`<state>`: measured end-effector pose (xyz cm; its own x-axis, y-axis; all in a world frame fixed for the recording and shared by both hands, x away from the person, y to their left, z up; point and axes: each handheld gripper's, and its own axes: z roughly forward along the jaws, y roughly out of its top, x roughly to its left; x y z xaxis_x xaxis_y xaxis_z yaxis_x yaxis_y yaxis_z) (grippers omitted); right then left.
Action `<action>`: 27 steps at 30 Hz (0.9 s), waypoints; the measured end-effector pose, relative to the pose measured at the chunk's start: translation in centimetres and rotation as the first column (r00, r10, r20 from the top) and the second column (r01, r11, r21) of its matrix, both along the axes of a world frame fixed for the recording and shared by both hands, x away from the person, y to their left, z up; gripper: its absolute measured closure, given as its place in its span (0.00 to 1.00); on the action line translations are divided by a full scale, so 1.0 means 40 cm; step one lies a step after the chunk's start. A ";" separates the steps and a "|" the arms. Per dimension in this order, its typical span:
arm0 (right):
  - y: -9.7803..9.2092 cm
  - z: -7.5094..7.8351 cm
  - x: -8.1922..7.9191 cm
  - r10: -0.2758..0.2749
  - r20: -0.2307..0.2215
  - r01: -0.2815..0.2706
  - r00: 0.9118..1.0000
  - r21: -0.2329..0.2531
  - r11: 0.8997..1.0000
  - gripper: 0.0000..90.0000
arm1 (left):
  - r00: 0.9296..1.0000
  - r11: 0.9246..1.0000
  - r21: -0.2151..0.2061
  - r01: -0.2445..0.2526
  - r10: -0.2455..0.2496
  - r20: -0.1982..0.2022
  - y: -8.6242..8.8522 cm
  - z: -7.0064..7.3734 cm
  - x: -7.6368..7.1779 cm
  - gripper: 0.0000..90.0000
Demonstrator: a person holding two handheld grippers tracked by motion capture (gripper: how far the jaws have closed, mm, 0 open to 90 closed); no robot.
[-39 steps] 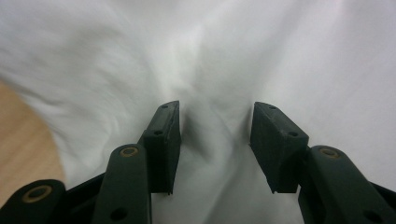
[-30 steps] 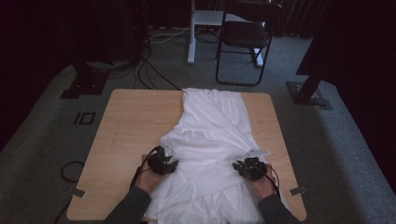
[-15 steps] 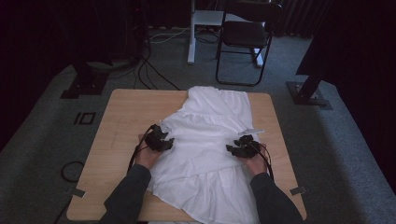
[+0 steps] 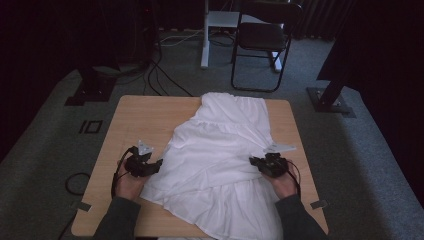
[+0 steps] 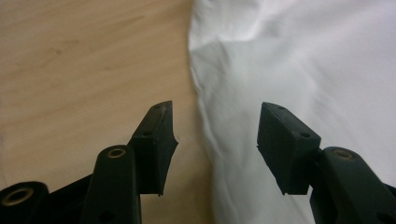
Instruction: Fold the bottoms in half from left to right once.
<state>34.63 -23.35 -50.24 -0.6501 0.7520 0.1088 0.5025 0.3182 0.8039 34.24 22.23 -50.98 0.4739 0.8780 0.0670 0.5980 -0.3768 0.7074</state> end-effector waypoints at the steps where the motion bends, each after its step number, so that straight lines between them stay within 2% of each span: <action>1: -0.018 0.008 -0.024 0.011 0.016 -0.011 1.000 0.006 1.000 0.98 | 1.000 1.000 0.006 0.008 -0.008 -0.006 0.000 -0.001 -0.010 0.49; 2: -0.036 0.013 -0.047 0.017 0.031 -0.018 0.999 0.013 1.000 0.98 | 1.000 1.000 0.013 0.007 -0.008 0.003 0.000 -0.002 -0.023 0.48; 4: -0.074 0.020 -0.093 0.022 0.054 -0.024 0.998 0.031 0.999 0.98 | 1.000 1.000 -0.002 0.010 -0.009 0.014 0.003 -0.003 -0.045 0.48; 6: -0.112 0.020 -0.133 0.028 0.064 -0.031 0.998 0.048 0.998 0.98 | 1.000 1.000 -0.022 0.015 -0.015 0.010 0.003 -0.007 -0.062 0.48; 9: -0.158 0.010 -0.192 0.025 0.084 -0.029 0.996 0.053 0.998 0.98 | 1.000 1.000 -0.012 0.028 -0.028 0.005 -0.005 -0.018 -0.084 0.47; 11: -0.184 -0.002 -0.226 0.017 0.086 -0.022 0.996 0.051 0.998 0.98 | 0.999 0.999 -0.028 0.038 -0.038 -0.002 -0.012 -0.026 -0.097 0.46; 12: -0.184 -0.002 -0.226 0.017 0.086 -0.022 0.996 0.051 0.998 0.98 | 0.999 0.999 -0.028 0.038 -0.038 -0.002 -0.012 -0.026 -0.097 0.46; 15: -0.229 -0.034 -0.282 -0.002 0.065 -0.003 0.998 0.072 0.997 0.96 | 0.998 0.998 -0.014 0.064 -0.064 -0.007 -0.032 -0.038 -0.126 0.45; 19: -0.272 -0.090 -0.308 -0.027 -0.012 0.028 1.000 0.065 0.998 0.87 | 0.997 0.997 -0.013 0.077 -0.077 0.003 -0.031 -0.036 -0.158 0.44; 21: -0.283 -0.101 -0.313 -0.040 -0.031 0.042 0.999 0.065 0.997 0.82 | 0.997 0.997 -0.010 0.078 -0.078 0.010 -0.026 -0.035 -0.173 0.44; 22: -0.287 -0.101 -0.313 -0.027 -0.037 0.030 0.999 0.080 0.996 0.77 | 0.997 0.997 -0.015 0.080 -0.080 0.008 -0.023 -0.034 -0.180 0.43; 24: -0.288 -0.092 -0.313 -0.023 -0.015 0.025 1.000 0.101 0.995 0.69 | 0.996 0.996 -0.029 0.088 -0.088 0.007 -0.019 -0.035 -0.192 0.43; 27: -0.283 -0.076 -0.294 -0.068 0.006 0.067 0.998 0.121 0.990 0.64 | 0.997 0.997 -0.019 0.072 -0.072 -0.003 -0.018 -0.047 -0.191 0.43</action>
<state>22.87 -34.67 -53.28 -0.5998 0.7760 0.1951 0.5110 0.1838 0.8397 26.60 21.53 -52.88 0.5362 0.8426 0.0490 0.5723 -0.4056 0.7127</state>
